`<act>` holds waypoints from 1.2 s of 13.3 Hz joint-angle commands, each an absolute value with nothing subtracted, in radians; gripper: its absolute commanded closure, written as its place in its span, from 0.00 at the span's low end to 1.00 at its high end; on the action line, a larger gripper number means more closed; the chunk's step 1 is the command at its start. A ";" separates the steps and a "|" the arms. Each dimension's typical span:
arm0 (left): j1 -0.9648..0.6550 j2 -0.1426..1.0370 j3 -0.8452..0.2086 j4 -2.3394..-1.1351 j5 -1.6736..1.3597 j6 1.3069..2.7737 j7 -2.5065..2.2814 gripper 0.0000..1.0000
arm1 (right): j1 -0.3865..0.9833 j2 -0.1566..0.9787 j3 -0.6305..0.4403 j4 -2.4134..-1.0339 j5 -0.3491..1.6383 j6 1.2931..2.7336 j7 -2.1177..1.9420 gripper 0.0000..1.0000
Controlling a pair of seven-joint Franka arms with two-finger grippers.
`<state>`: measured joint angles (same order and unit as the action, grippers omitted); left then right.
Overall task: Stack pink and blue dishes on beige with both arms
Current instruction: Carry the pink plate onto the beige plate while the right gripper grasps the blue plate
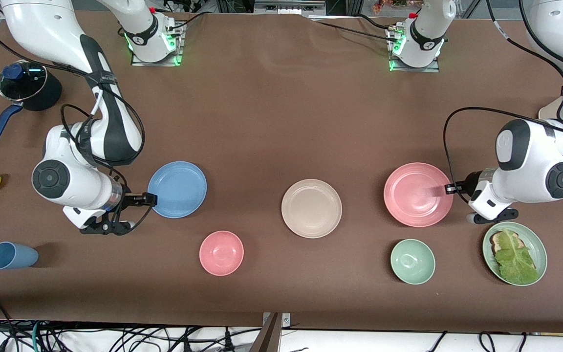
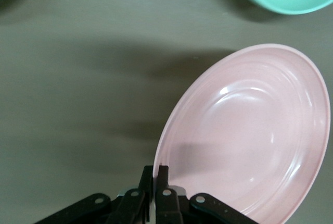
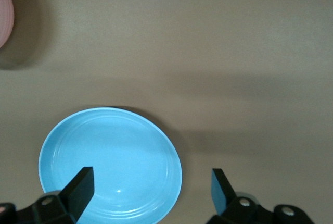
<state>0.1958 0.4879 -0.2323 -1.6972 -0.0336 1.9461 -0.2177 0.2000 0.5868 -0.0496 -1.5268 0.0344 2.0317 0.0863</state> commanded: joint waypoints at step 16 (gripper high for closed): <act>-0.147 0.768 -0.330 -1.420 0.054 2.074 -0.692 1.00 | 0.175 0.623 -0.032 -1.750 0.080 2.238 0.092 0.02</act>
